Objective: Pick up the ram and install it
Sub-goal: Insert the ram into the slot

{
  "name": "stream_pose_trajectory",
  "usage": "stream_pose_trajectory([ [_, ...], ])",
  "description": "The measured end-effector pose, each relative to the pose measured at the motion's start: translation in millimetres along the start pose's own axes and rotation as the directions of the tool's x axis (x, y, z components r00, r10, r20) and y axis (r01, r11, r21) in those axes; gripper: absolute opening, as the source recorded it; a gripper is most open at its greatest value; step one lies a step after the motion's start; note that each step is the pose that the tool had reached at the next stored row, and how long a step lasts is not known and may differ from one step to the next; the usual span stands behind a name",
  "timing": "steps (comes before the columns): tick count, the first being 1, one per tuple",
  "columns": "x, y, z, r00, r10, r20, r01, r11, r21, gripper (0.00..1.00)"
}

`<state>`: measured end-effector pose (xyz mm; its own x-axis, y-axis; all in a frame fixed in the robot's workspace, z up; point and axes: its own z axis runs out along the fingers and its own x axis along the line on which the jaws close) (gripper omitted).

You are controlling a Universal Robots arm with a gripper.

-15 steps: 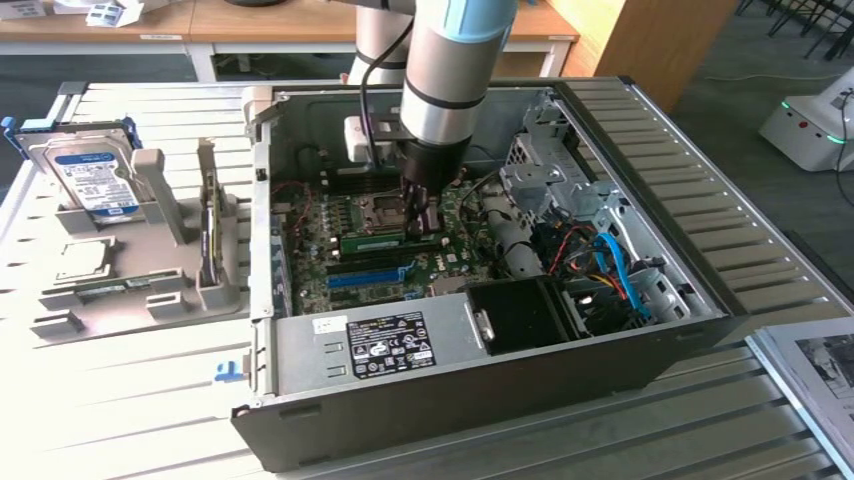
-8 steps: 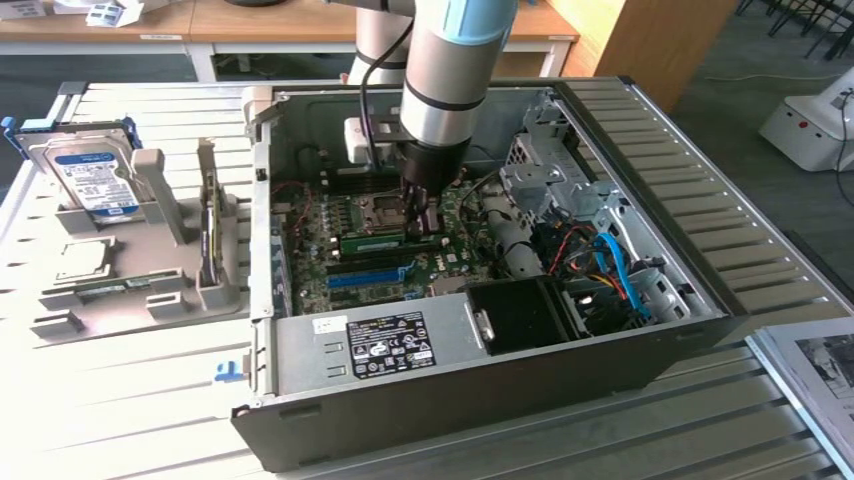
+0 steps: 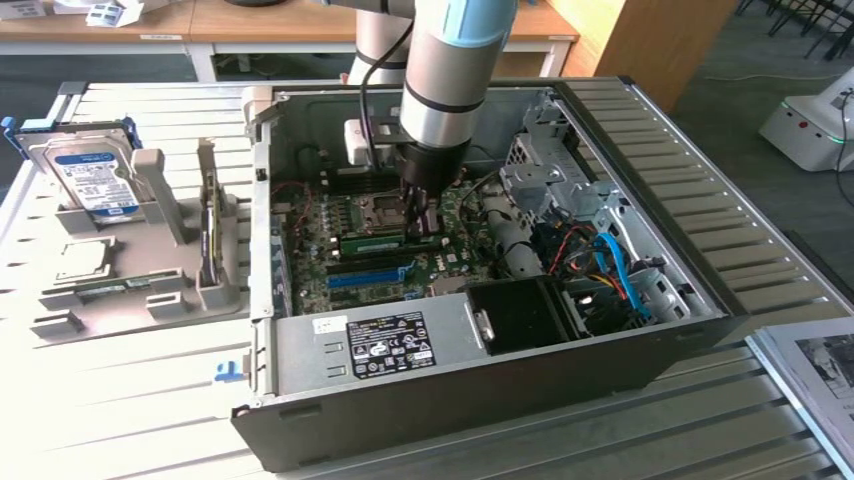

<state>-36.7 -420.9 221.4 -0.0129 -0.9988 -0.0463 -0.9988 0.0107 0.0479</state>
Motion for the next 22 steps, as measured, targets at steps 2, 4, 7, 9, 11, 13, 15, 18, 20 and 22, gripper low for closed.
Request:
stream_pose_trajectory([
  [2, 0.0, 0.0, 0.5, 1.0000, 0.000, 0.0001, 0.000, 1.0000, 0.0000, 0.12],
  [4, 0.0, -0.1, 0.8, 1.0000, 0.000, 0.0000, 0.000, 1.0000, 0.0000, 0.12],
  [7, 0.0, -0.1, 0.9, 1.0000, 0.000, 0.0000, 0.000, 1.0000, 0.0000, 0.12],
  [9, 0.0, -0.1, 0.9, 1.0000, 0.000, 0.0001, 0.000, 1.0000, 0.0000, 0.12],
  [11, 0.0, -0.1, 0.9, 1.0000, 0.000, 0.0001, 0.000, 1.0000, 0.0000, 0.12],
  [13, 0.0, -0.1, 0.9, 1.0000, 0.000, 0.0000, 0.000, 1.0000, 0.0000, 0.12],
  [15, 0.0, -0.1, 0.9, 1.0000, 0.000, 0.0001, 0.000, 1.0000, 0.0000, 0.12],
  [18, 0.0, -0.1, 1.0, 1.0000, 0.000, 0.0003, 0.000, 1.0000, 0.0001, 0.13],
  [20, 0.0, -0.1, 1.0, 1.0000, 0.000, 0.0002, 0.000, 1.0000, 0.0001, 0.25],
  [22, 0.0, -0.1, 1.0, 1.0000, 0.000, 0.0002, 0.000, 1.0000, 0.0001, 0.31],
])
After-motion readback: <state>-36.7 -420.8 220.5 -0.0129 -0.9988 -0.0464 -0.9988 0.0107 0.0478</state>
